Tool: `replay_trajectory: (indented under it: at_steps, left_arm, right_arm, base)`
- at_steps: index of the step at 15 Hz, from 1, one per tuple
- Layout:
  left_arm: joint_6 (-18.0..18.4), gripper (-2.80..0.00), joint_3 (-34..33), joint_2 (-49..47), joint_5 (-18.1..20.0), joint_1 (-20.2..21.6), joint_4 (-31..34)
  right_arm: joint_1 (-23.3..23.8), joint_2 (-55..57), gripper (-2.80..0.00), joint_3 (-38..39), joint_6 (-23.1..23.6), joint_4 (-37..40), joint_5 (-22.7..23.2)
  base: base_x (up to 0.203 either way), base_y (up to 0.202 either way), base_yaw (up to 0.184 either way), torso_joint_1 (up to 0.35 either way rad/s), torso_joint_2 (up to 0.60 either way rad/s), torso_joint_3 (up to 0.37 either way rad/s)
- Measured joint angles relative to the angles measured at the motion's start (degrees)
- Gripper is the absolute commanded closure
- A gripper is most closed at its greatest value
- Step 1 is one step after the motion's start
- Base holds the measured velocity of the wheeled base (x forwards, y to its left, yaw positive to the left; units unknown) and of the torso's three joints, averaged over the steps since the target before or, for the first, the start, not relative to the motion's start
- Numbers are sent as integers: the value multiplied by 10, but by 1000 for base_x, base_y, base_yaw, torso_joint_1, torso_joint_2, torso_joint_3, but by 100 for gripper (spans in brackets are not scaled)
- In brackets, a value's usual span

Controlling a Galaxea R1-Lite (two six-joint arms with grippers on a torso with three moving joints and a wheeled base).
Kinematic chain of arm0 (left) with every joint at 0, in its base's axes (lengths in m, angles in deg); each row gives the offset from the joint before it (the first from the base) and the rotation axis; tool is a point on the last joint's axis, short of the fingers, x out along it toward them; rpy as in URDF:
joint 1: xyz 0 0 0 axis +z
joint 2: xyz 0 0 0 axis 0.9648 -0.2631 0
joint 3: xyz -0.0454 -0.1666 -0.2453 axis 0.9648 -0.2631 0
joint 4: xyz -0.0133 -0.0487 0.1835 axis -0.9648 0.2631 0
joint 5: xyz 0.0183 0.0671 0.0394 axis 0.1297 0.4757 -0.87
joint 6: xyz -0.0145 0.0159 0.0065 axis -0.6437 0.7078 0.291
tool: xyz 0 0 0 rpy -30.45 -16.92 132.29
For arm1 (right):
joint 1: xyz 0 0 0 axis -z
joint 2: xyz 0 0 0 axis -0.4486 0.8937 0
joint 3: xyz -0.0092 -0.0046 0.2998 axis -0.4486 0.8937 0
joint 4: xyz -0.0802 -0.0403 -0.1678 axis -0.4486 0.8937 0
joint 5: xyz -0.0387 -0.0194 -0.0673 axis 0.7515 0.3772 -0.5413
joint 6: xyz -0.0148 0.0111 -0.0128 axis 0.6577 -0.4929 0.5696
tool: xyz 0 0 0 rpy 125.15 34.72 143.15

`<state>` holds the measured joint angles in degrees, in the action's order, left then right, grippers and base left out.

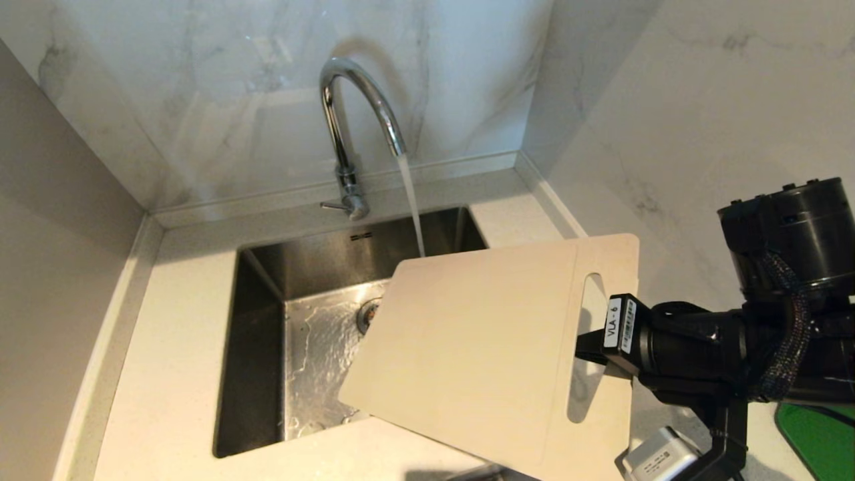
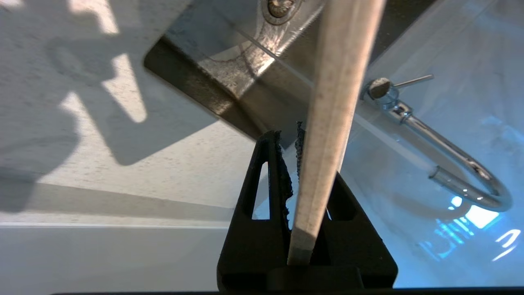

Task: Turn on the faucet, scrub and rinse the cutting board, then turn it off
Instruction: Pick up the cutting board, then scrub the cutting board underwater

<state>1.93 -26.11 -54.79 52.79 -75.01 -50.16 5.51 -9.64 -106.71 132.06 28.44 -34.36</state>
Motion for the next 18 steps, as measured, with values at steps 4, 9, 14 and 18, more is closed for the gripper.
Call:
replay_trajectory:
  at_steps: [4,9,14,18]
  left_arm:
    - [0,0,0,0,0,0,0]
    - [0,0,0,0,0,0,0]
    - [0,0,0,0,0,0,0]
    - [0,0,0,0,0,0,0]
  right_arm:
    - [4,25,0,-25,16,3,30]
    - [7,69,0,-74,36,39,65]
    - [27,116,0,-133,69,100,112]
    - [38,134,0,-144,104,100,146]
  base:
    - [0,0,0,0,0,0]
    - [0,0,0,0,0,0]
    - [0,0,0,0,0,0]
    - [0,0,0,0,0,0]
